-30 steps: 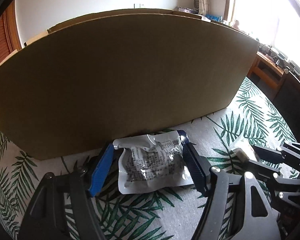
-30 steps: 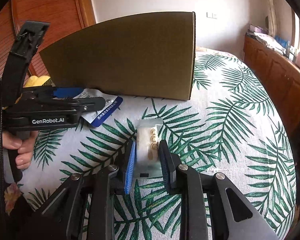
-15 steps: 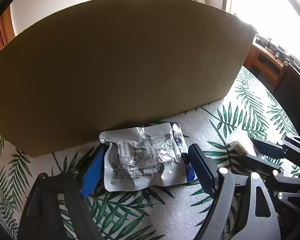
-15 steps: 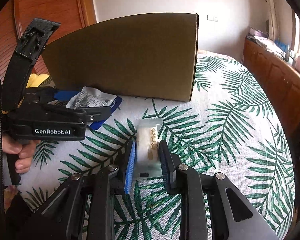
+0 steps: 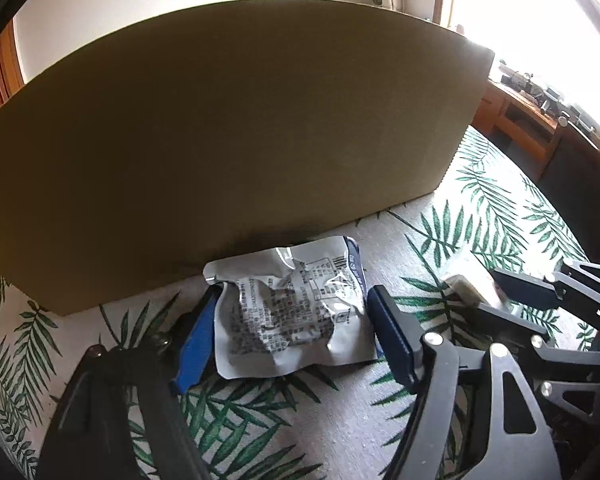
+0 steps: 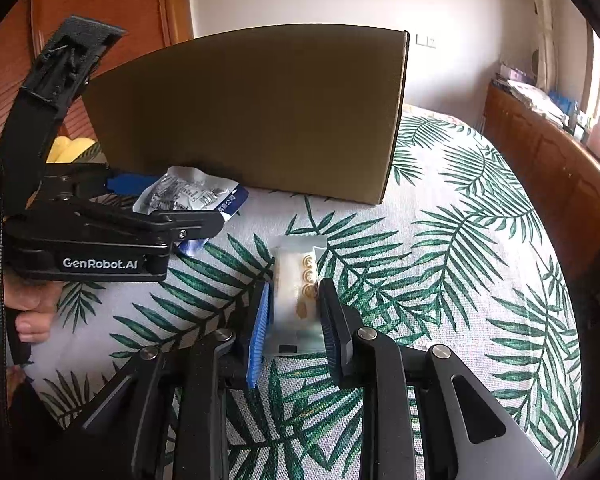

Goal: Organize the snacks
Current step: 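Lift both held snacks and carry them over the box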

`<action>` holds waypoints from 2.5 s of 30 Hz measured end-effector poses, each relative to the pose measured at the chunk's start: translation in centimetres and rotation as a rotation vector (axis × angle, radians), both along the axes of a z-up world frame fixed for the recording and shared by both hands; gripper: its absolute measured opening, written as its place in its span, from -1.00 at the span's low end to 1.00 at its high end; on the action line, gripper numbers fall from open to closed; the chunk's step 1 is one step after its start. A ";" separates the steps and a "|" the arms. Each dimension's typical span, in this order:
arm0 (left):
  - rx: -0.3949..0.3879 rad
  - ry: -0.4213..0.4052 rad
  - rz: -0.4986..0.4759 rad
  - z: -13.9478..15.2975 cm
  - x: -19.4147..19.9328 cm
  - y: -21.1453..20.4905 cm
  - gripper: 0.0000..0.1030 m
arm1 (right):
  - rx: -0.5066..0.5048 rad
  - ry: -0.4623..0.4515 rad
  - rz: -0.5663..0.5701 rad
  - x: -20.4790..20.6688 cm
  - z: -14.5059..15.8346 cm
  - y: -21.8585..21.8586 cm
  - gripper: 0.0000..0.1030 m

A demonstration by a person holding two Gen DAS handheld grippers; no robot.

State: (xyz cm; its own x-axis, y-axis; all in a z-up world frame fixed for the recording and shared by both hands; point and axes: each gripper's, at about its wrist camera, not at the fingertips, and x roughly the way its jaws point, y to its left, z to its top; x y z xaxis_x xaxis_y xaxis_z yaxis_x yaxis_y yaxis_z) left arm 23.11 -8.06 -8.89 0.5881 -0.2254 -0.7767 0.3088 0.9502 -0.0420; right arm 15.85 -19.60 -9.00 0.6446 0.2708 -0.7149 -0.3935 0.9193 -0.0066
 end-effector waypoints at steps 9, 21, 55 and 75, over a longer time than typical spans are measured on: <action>-0.042 -0.016 -0.002 0.7 -1.9 1.4 0.34 | -0.005 -0.004 -0.008 0.0 0.0 0.1 -0.59; -0.099 -0.063 -0.011 2.9 -4.8 4.0 0.34 | 0.047 -0.025 -0.029 -0.5 0.9 -1.2 -0.63; -0.147 -0.300 0.005 13.6 -3.1 9.0 0.35 | 0.056 -0.222 0.015 1.4 12.4 0.3 -0.62; -0.139 -0.270 0.039 10.7 3.9 10.4 0.37 | 0.039 -0.223 0.091 9.2 11.6 5.0 -0.61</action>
